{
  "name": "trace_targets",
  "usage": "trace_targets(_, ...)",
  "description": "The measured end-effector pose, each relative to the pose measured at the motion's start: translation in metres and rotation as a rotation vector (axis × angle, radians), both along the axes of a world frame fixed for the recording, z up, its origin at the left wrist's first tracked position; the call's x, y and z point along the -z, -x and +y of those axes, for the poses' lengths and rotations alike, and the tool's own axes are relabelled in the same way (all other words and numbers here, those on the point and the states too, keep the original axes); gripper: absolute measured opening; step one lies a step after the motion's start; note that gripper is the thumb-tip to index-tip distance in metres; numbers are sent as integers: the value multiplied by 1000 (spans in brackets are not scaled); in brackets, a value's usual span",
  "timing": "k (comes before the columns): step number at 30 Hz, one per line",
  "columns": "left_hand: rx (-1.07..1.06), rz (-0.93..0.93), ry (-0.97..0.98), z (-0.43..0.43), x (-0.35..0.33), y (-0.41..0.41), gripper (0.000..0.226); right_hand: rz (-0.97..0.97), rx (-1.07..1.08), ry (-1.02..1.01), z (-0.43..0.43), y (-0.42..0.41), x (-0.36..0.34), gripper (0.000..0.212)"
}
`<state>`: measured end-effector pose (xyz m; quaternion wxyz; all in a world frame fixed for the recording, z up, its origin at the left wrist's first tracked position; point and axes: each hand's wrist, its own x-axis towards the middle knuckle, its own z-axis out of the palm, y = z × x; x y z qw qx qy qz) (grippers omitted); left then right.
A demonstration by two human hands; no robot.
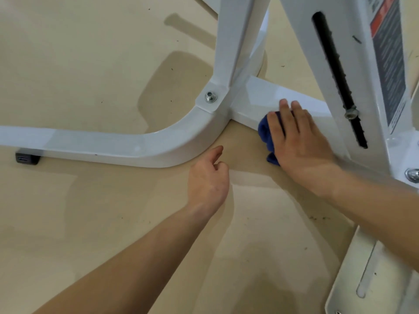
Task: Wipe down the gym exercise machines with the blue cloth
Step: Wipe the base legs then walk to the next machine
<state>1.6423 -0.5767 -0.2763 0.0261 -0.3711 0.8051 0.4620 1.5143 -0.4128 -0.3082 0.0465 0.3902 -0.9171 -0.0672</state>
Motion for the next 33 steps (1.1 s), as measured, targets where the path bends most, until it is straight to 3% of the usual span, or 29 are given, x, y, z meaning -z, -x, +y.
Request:
trace_targets(9, 47, 48, 56, 8, 5, 0, 41, -107, 29, 24, -75, 18, -17, 84)
trace_targets(14, 53, 116, -5, 36, -5, 21, 32, -91, -51, 39, -19, 5, -19, 76)
trace_targets(18, 237, 154, -162, 65, -4, 34, 64, -200, -6, 192, 33, -30, -25, 68)
trace_targets(22, 363, 154, -209, 88, 3, 37, 37, -240, 78, 407, 70, -47, -13, 52)
trace_targets(25, 290, 163, -212, 87, 1, 39, 29, -153, 1, 492, 74, -47, -11, 37)
trace_targets(29, 55, 229, -129, 75, -1, 51, 25, 1, 15, 383, 72, -62, -12, 31)
trace_targets(33, -111, 317, -241, 82, -7, 61, 32, -128, 101, 295, 77, -81, -11, 25)
